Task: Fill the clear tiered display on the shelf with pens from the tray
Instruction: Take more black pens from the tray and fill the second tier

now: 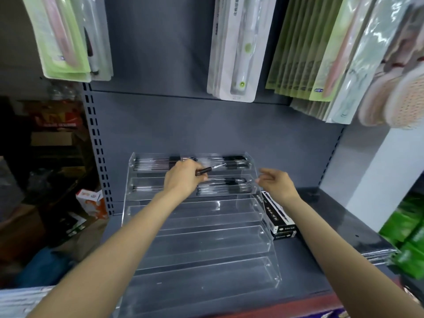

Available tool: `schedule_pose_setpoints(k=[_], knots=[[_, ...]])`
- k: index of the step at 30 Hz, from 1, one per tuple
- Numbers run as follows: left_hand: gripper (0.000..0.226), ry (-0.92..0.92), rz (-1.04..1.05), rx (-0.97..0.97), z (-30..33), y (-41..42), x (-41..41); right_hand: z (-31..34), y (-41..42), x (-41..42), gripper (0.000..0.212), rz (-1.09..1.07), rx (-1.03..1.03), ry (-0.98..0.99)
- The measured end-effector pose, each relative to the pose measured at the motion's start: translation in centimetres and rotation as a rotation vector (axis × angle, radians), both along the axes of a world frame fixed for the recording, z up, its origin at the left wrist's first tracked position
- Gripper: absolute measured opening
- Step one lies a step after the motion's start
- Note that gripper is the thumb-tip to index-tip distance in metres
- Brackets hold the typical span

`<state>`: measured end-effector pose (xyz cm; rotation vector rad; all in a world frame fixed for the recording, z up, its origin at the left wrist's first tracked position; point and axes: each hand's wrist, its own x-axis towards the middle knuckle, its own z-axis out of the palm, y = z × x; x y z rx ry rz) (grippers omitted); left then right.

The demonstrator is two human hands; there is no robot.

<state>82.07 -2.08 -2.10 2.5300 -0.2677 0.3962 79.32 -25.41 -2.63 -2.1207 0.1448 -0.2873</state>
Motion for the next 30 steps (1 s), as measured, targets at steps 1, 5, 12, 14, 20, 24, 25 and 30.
schedule_pose_setpoints(k=[1, 5, 12, 14, 20, 24, 25, 30], knots=[[0.019, -0.012, 0.001, 0.042, 0.1, -0.2, 0.1, 0.0, 0.0, 0.3, 0.043, 0.027, -0.006, 0.014], [0.023, -0.054, 0.014, 0.22, 0.3, -0.8, 0.4, 0.2, 0.0, 1.1, 0.031, 0.102, -0.04, 0.022], [0.008, -0.059, 0.032, 0.375, 0.5, -2.1, 0.3, 0.0, -0.7, 1.6, 0.036, 0.155, -0.055, 0.058], [0.01, -0.056, 0.036, 0.358, 0.5, -2.2, 0.3, 0.2, -0.5, 1.4, 0.039, 0.111, -0.105, -0.024], [0.015, -0.101, 0.01, 0.24, 2.2, -3.1, -0.7, 2.7, 1.4, 0.1, 0.022, 0.247, -0.138, -0.292], [0.031, 0.014, -0.159, 0.061, 2.9, -3.7, -0.8, 3.4, 1.8, 0.1, 0.008, 0.329, -0.089, -0.305], [0.035, 0.041, -0.197, 0.015, 3.0, -3.5, -0.9, 3.4, 1.5, 0.2, 0.013, 0.318, -0.063, -0.306], [0.017, 0.057, -0.199, -0.124, 1.9, -1.0, -1.3, 2.8, 0.2, 0.4, 0.019, 0.234, 0.026, -0.264]])
